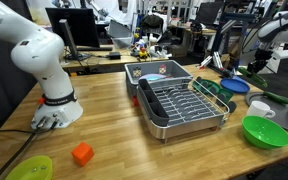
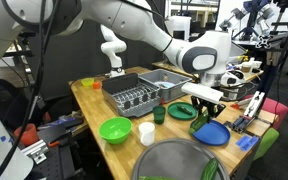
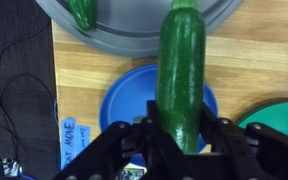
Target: Put the green object onto the blue plate.
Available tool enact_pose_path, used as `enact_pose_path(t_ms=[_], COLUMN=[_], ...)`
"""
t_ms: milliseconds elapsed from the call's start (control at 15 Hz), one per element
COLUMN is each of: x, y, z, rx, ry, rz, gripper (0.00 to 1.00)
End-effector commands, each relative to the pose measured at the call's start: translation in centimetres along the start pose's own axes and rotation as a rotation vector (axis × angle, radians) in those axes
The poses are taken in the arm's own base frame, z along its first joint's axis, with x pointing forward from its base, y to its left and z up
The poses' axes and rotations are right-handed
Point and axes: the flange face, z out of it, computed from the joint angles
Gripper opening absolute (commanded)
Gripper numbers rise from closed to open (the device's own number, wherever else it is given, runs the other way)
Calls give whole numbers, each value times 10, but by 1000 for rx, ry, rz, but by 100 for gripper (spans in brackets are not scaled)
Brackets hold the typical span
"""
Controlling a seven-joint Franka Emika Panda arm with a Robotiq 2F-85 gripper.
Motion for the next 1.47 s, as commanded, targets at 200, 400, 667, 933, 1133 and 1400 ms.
enact_pose_path(t_ms=[200, 400, 667, 933, 1133, 1400], x=[11, 22, 41, 55, 61, 66], y=[0, -5, -2, 4, 0, -12], z=[-11, -11, -1, 10, 24, 42], rx=[-17, -29, -77, -128, -113, -91], ry=[13, -14, -25, -14, -32, -72], rz=[-27, -82, -122, -136, -160, -188], gripper=[17, 17, 17, 17, 17, 17])
